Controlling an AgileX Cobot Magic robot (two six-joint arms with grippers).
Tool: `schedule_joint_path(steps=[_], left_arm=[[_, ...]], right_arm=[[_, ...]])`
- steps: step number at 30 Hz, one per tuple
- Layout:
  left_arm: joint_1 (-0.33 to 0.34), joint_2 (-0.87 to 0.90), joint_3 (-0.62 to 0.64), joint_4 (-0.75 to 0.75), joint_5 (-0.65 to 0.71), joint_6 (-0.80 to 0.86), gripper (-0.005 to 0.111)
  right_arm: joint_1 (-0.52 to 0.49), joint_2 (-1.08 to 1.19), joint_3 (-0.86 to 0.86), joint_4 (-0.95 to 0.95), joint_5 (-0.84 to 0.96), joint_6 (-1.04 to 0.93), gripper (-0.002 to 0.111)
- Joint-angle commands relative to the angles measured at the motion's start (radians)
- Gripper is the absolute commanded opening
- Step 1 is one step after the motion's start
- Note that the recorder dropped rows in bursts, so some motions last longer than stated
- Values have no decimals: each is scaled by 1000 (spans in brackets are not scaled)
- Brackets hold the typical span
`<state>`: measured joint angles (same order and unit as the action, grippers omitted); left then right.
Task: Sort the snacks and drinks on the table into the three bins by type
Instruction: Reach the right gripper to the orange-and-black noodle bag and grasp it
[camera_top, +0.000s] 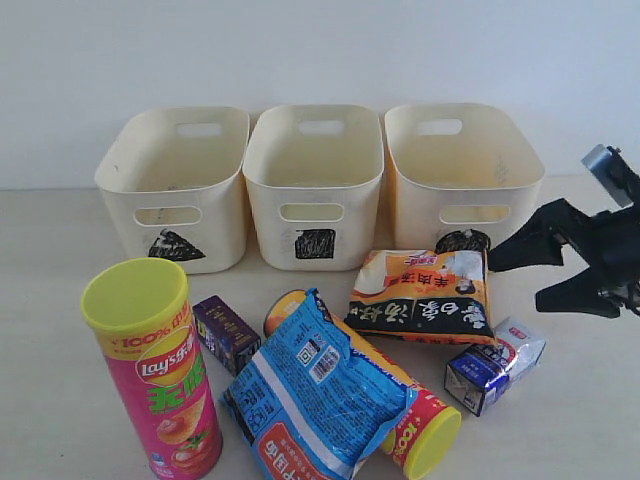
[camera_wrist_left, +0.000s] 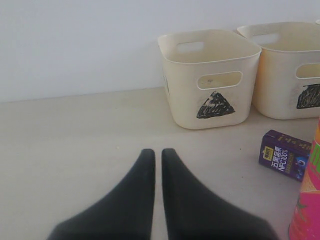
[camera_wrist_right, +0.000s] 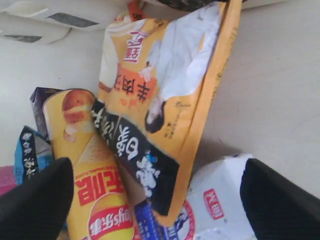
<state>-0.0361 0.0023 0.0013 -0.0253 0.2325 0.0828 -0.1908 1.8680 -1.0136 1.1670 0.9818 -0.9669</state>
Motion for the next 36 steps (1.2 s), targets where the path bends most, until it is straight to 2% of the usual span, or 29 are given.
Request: schedule_joint_path(steps=[1,6,17,24,27,36], left_arm=[[4,-2,-1,-8,-4,-7,4],[4,-2,-1,-8,-4,-7,4],[4,-2,-1,-8,0,-7,4],[4,-2,-1,-8,0,-7,4],[4,-2,-1,-8,0,-7,4],[4,-2,-1,-8,0,-7,4]], right_arm=[[-8,76,1,114,-63,-125,82],[4,139,-39,136,-58,-154,81],[153,241,-161,139,-114,-168,81],[191,248,-167,130,-167,-175,80],[191,248,-167,130,-158,-175,68],[191,248,-167,135,-99,-175,10]])
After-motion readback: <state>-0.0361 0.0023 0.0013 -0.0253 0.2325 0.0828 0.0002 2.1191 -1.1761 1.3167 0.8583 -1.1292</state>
